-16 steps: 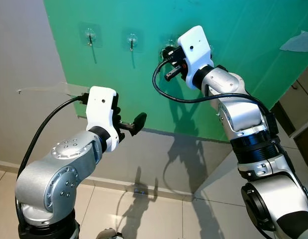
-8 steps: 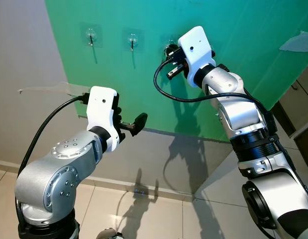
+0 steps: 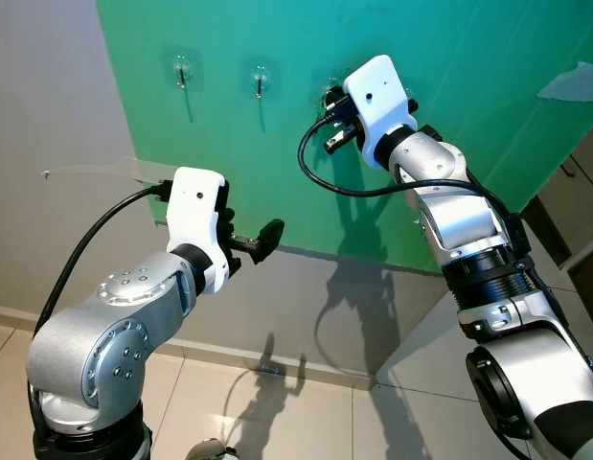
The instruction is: Hang keys on a hook
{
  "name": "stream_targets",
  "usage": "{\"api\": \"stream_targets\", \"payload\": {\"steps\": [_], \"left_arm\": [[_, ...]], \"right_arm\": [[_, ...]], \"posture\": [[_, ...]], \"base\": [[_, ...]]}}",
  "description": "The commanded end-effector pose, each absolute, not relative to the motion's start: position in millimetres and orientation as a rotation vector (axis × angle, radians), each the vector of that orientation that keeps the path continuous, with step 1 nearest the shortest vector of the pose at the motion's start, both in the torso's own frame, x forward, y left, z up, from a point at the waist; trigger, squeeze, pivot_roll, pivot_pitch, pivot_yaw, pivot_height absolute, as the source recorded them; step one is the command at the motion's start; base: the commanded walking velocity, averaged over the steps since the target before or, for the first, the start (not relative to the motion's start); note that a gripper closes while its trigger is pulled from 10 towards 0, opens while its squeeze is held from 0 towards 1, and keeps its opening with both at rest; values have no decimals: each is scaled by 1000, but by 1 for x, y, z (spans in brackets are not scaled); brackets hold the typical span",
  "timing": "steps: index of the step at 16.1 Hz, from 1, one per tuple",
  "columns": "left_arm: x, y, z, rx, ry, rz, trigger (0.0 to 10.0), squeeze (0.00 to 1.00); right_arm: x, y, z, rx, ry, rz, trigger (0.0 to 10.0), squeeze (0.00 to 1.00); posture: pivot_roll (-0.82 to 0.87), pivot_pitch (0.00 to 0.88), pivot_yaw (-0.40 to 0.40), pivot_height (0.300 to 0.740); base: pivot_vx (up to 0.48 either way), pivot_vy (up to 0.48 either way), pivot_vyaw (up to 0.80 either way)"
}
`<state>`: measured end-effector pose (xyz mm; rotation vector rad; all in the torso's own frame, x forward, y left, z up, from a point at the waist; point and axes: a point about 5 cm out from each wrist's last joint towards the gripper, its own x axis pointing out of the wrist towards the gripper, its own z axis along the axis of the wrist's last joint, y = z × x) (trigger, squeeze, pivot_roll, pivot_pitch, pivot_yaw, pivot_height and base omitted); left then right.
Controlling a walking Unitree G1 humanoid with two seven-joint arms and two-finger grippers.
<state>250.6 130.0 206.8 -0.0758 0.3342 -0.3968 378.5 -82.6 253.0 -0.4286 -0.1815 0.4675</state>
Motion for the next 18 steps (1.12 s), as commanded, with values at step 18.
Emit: {"api": "stream_targets", "payload": {"steps": [18], "left_arm": [[245,126,209,-73,341,-415,10000,0]], "right_arm": [[372,-94,240,-454,-99,420,10000,0]], "posture": [[25,0,-80,740]], "base": [[0,0,0]]}}
